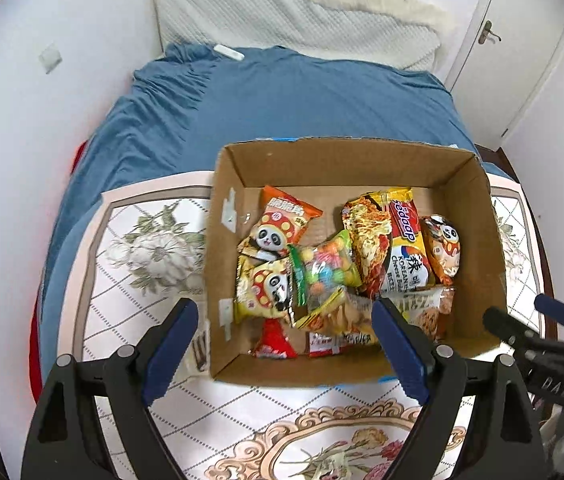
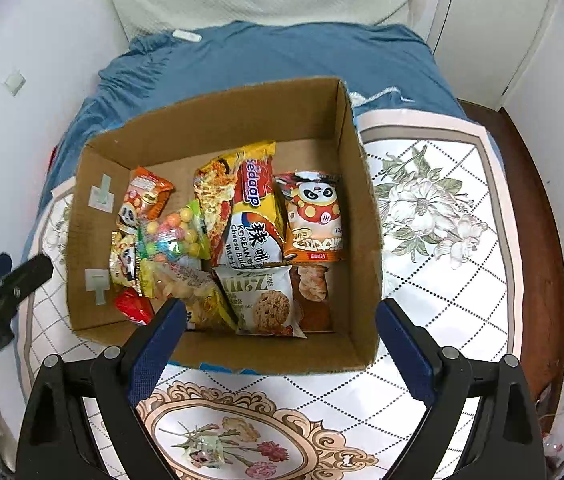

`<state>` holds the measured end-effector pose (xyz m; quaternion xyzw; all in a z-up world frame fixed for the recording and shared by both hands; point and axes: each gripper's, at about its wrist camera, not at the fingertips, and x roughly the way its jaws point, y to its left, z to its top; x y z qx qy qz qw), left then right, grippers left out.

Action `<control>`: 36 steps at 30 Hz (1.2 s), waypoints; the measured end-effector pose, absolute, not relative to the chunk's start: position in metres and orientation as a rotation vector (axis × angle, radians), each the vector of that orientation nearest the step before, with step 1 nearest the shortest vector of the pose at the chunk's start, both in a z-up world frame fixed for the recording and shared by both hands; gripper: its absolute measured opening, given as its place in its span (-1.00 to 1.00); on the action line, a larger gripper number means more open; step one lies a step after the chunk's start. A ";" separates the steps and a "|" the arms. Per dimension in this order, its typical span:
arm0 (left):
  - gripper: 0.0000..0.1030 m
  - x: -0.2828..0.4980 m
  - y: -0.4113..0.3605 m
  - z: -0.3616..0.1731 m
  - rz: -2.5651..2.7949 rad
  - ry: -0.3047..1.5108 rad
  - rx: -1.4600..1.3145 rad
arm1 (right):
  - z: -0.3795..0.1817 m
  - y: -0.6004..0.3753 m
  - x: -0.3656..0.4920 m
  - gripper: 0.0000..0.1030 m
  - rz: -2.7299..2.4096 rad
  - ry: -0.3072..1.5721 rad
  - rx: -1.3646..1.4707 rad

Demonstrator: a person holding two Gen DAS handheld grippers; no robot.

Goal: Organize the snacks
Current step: 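Carry both packs into the box and open both tools to release, then grasp the Franzzi cookie pack with left tool while right tool grasps the white snack pouch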

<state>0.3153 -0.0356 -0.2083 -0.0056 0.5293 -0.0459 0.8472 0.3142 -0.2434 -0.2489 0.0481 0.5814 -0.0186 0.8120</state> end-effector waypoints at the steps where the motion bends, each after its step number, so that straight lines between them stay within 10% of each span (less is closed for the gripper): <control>1: 0.72 0.312 -0.034 -0.206 -0.096 1.110 -0.012 | -0.244 -0.243 0.311 0.89 -0.038 1.233 0.102; 19: 0.72 0.244 -0.015 -0.186 0.019 1.045 -0.010 | -0.208 -0.229 0.243 0.91 0.028 1.192 0.146; 36: 0.72 0.203 0.070 -0.344 0.237 1.315 -0.162 | -0.449 -0.166 0.138 0.90 0.110 1.642 0.499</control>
